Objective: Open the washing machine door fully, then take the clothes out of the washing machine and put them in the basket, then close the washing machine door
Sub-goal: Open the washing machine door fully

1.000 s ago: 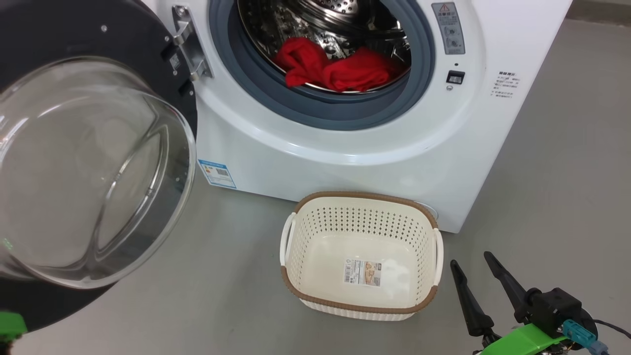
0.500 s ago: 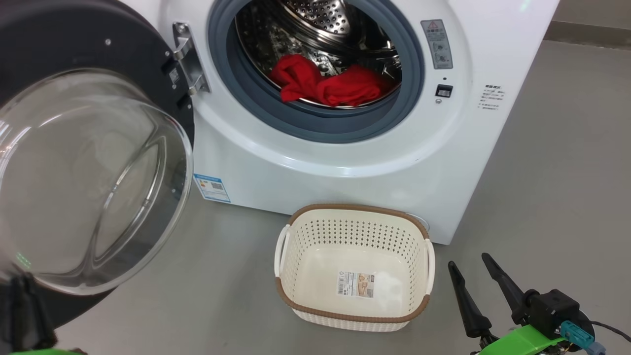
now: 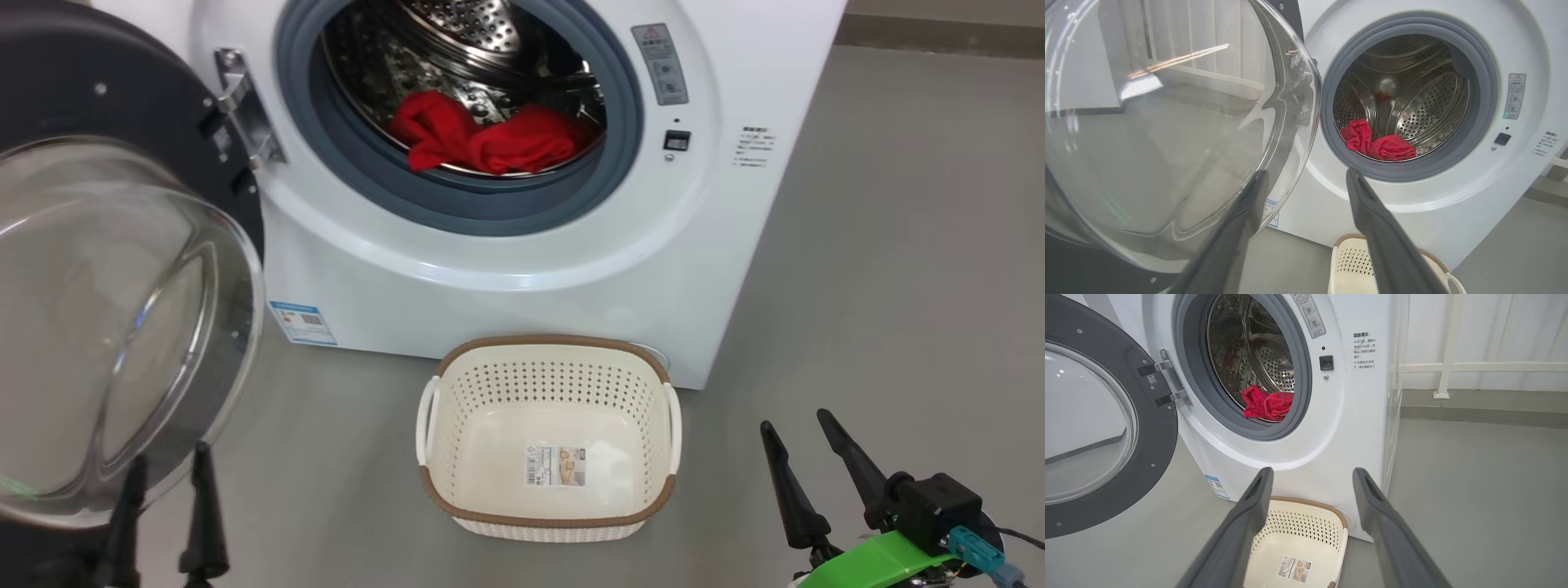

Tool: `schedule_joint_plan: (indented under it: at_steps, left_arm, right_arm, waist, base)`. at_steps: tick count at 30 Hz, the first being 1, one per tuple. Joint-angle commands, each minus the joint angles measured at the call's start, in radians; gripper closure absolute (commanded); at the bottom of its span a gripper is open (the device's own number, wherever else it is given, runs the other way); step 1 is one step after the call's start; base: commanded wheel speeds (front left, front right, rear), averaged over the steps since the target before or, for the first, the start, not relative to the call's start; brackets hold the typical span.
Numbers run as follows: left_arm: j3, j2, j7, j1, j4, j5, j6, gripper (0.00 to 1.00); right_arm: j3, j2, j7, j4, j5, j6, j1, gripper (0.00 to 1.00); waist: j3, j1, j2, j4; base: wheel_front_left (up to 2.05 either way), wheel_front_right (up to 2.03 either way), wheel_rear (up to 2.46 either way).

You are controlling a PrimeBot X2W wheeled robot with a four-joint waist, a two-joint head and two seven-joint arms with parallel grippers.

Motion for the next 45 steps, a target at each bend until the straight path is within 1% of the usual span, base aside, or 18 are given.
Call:
schedule_joint_plan:
  at_steps: [1,9,10,17,24,33,45]
  left_arm:
    - [0.011,0.030,-0.005,-0.009,-0.034,-0.005,0.001,0.00]
    - [-0.072,0.049,-0.005,0.002,-0.067,-0.002,0.001,0.00]
    - [-0.088,0.053,-0.005,0.004,-0.075,-0.003,0.001,0.00]
    - [-0.125,0.058,-0.005,0.014,-0.096,-0.003,0.001,0.00]
    - [-0.146,0.056,-0.005,0.016,-0.094,-0.004,0.001,0.00]
    - [-0.161,0.055,-0.005,0.013,-0.092,-0.015,0.001,0.00]
    - [-0.165,0.062,-0.005,0.004,-0.091,-0.025,0.001,0.00]
  right_arm:
    - [0.011,-0.007,-0.012,-0.028,0.003,0.007,-0.026,0.00]
    - [-0.013,-0.012,-0.012,-0.037,-0.001,0.007,-0.037,0.00]
    - [-0.018,-0.013,-0.012,-0.039,-0.002,0.007,-0.037,0.00]
    - [-0.038,-0.013,-0.012,-0.045,-0.003,0.007,-0.038,0.00]
    - [-0.067,-0.010,-0.012,-0.052,-0.004,0.007,-0.028,0.00]
    - [-0.094,-0.010,-0.012,-0.060,-0.004,0.007,-0.013,0.00]
    - [-0.093,-0.006,-0.012,-0.064,-0.006,0.007,-0.018,0.00]
  waist:
    - [0.009,0.0000,0.0000,-0.025]
    - [0.020,0.0000,0.0000,-0.101]
    - [0.022,0.0000,0.0000,-0.120]
    - [0.030,0.0000,0.0000,-0.182]
    - [0.032,0.0000,0.0000,-0.226]
    - [0.030,0.0000,0.0000,-0.246]
    - [0.035,0.0000,0.0000,-0.238]
  base:
    - [0.00,0.00,0.00]
    - [0.00,0.00,0.00]
    - [0.00,0.00,0.00]
    - [0.00,0.00,0.00]
    - [0.00,0.00,0.00]
    - [0.00,0.00,0.00]
    - [0.00,0.00,0.00]
